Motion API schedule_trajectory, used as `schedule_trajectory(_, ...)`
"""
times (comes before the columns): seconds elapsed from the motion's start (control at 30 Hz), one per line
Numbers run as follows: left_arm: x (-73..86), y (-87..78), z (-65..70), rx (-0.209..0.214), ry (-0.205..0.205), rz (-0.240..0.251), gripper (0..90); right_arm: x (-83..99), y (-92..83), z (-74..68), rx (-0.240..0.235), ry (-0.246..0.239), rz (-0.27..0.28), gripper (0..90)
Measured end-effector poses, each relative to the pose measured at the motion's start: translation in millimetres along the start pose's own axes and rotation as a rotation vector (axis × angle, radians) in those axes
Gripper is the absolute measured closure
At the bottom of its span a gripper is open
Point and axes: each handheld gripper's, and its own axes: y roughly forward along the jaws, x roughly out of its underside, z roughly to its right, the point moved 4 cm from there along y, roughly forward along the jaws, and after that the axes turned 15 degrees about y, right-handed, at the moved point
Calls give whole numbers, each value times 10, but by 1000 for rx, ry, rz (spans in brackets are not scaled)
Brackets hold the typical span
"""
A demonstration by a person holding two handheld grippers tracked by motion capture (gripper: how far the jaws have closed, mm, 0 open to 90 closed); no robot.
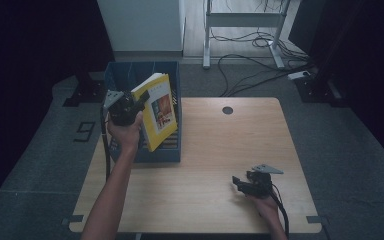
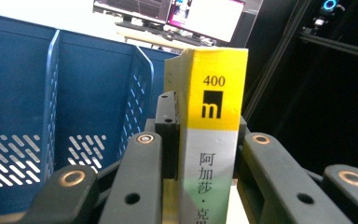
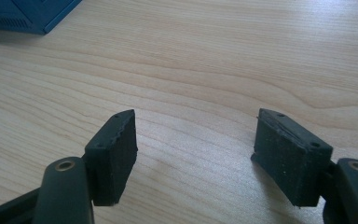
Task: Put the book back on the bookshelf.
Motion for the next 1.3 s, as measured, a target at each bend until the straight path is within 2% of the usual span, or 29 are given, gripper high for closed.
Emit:
schedule_trajectory(0.2,15,74,22,-3,-4,-1,757,0,0,1,1,0,0,290)
schedule_trajectory(0.4,23,128,40,-44,27,-7,756,0,0,0,2,-1,1,290)
schedule_trajectory(0.8,104,282,89,-53,27,-19,757,-1,-3,6,-5,6,-1,289)
schedule_trajectory(1.3,228,507,98,-95,30,-39,756,-3,-6,12,-11,14,-2,290)
